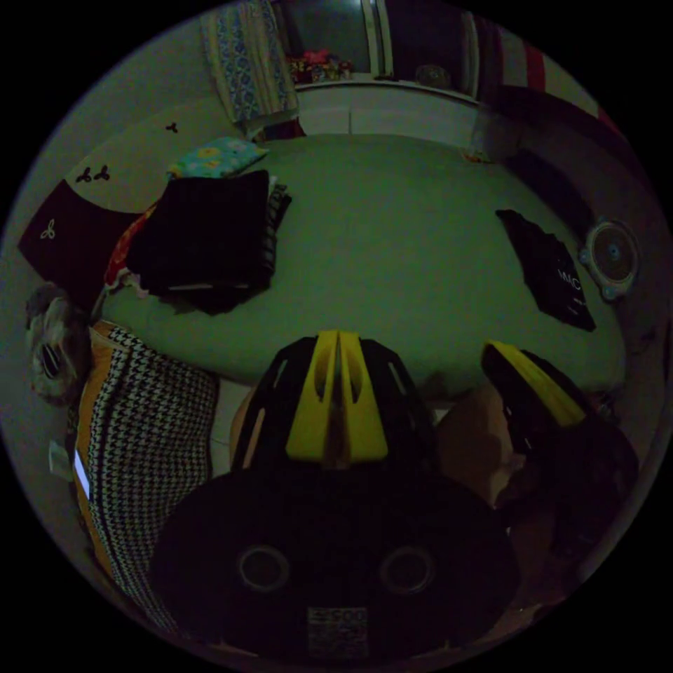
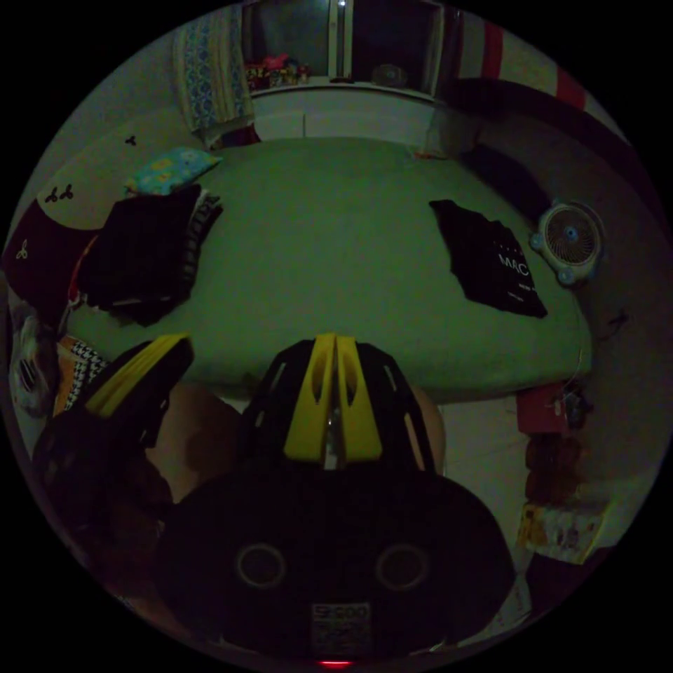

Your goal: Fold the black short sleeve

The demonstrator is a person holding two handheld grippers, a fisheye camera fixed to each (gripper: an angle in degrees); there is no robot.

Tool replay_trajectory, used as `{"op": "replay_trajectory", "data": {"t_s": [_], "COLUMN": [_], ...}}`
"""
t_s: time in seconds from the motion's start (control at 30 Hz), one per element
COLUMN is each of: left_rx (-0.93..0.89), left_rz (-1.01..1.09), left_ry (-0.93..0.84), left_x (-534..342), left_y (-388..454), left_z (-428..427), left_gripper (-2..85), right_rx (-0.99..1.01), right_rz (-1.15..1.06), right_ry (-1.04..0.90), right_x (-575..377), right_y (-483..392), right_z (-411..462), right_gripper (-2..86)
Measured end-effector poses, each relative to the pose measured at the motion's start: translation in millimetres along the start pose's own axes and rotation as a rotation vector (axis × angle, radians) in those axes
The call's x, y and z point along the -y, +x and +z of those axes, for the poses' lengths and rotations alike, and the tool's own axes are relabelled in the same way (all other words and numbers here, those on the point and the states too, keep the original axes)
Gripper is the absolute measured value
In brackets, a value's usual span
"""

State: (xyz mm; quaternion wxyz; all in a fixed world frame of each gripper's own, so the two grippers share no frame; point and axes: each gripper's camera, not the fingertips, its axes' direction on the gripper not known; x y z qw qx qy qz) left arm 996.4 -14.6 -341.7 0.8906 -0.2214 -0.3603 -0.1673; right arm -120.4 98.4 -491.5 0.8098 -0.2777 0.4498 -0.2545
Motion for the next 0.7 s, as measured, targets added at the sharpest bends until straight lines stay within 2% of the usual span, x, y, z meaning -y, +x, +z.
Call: {"op": "replay_trajectory", "data": {"t_s": [0.3, 0.47, 0.57, 0.7], "left_rx": [0.027, -0.002, -0.017, 0.027], "left_rz": [-0.01, -0.011, -0.022, -0.005], "left_ry": [0.019, -0.044, -0.1, -0.047], "left_x": [-4.0, -12.9, -15.1, -9.7], "left_y": [1.6, 6.5, 6.9, 11.4], "left_z": [5.9, 33.2, 41.4, 30.0], "left_gripper": [-0.3, -0.3, -0.1, 0.1], "right_rx": [-0.026, 0.017, -0.035, 0.002], "right_rz": [-0.009, 0.022, 0.02, 0.02], "right_ry": [0.031, -0.087, -0.06, -0.027], "right_x": [-3.9, -9.5, -8.2, -3.7], "right_y": [-8.1, -7.4, -8.1, -9.2], "right_z": [3.2, 27.3, 20.1, 6.5], "right_gripper": [-1.0, -1.0, -1.0, -1.0]}}
